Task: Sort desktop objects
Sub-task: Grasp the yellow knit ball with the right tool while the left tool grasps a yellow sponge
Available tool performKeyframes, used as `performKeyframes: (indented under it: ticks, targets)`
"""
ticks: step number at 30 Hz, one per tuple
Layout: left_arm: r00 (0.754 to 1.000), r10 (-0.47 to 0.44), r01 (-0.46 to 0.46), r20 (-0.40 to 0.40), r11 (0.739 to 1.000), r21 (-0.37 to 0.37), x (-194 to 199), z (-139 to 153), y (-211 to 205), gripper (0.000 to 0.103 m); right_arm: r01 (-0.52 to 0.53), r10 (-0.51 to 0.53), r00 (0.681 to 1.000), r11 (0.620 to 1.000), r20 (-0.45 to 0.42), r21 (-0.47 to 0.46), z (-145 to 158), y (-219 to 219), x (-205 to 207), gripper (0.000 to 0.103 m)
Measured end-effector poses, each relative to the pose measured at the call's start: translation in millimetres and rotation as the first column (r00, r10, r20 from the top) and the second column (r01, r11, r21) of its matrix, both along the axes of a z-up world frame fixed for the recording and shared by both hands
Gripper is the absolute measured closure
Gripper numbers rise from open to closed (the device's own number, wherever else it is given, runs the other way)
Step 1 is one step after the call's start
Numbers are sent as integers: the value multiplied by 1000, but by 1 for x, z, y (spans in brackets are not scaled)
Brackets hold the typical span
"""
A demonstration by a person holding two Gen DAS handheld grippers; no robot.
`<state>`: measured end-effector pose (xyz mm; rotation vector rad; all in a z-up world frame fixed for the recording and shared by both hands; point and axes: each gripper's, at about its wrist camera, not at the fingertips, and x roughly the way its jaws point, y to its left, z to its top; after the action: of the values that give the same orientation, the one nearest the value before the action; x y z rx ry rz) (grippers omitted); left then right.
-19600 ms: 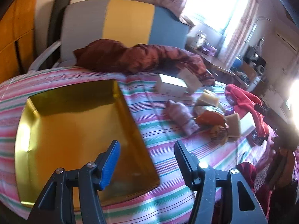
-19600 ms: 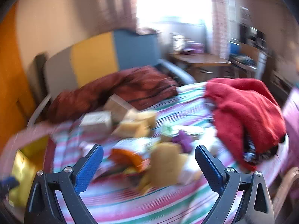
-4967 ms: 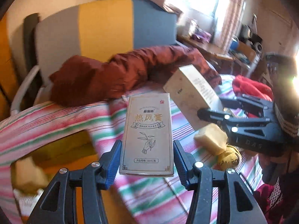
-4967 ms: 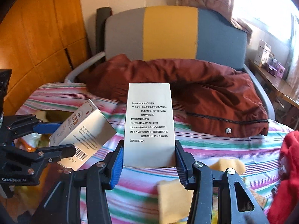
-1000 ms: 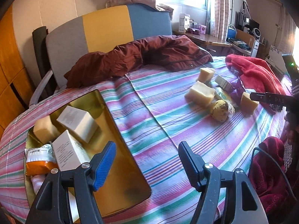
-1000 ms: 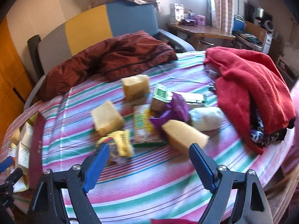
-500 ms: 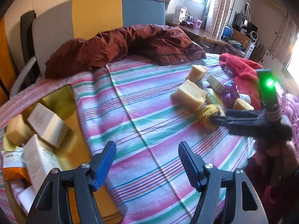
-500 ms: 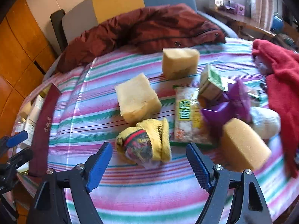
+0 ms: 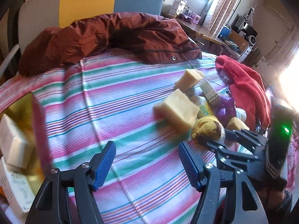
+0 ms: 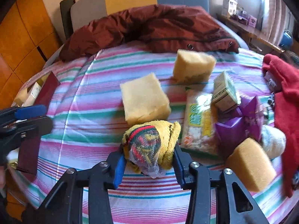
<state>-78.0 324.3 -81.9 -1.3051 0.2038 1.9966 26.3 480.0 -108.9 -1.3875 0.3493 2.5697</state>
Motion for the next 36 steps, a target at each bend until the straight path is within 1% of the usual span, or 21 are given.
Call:
performKeyframes:
  ticks: [4, 6, 8, 9, 11, 15, 17, 20, 22, 26, 27, 28, 31, 33, 36]
  targets:
    - [1000, -9, 9, 25, 1000, -3, -6, -6, 24, 32, 52, -50, 998, 998, -43, 40, 17, 10, 8, 59]
    - [998, -10, 10, 54, 1000, 4, -9, -10, 37, 32, 96, -91, 993, 993, -74, 70, 28, 16, 15, 59]
    - [996, -1, 0, 90, 1000, 15, -13, -14, 48, 22, 139, -127, 986, 984, -107, 109, 36, 22, 23, 59]
    - [993, 5, -7, 114, 1000, 20, -15, -16, 54, 19, 156, -142, 983, 982, -119, 111, 40, 26, 24, 59]
    - [987, 19, -24, 160, 999, 32, -21, -21, 66, 19, 181, -166, 976, 978, -137, 102, 43, 33, 28, 59]
    - [981, 70, -72, 182, 997, 8, -30, -28, 89, 17, 212, -195, 967, 973, -162, 89, 48, 39, 32, 58]
    - [982, 89, -87, 166, 996, -20, -33, -32, 98, 17, 221, -204, 964, 972, -173, 85, 50, 41, 34, 58]
    - [982, 98, -91, 162, 995, -46, -36, -39, 112, 15, 232, -215, 960, 969, -178, 84, 50, 44, 36, 58]
    - [982, 91, -82, 163, 995, -60, -38, -45, 120, 15, 238, -220, 958, 968, -185, 80, 52, 45, 38, 58]
    - [987, 82, -66, 137, 991, -121, -37, -59, 126, 16, 241, -224, 955, 968, -193, 69, 53, 47, 40, 58]
    - [991, 75, -63, 114, 993, -102, -35, -57, 124, 23, 240, -223, 956, 968, -192, 70, 53, 47, 40, 58]
    - [992, 62, -53, 108, 995, -82, -33, -56, 122, 27, 238, -221, 956, 969, -191, 70, 53, 47, 39, 58]
    - [997, 12, -7, 82, 998, -65, -26, -54, 117, 35, 225, -208, 960, 972, -187, 75, 53, 45, 38, 58]
    - [999, -5, 8, 52, 998, -60, -20, -50, 110, 37, 211, -194, 964, 974, -184, 78, 51, 42, 36, 58]
    - [999, -32, 31, -16, 998, -60, -10, -41, 97, 38, 190, -170, 968, 977, -184, 97, 51, 36, 33, 58]
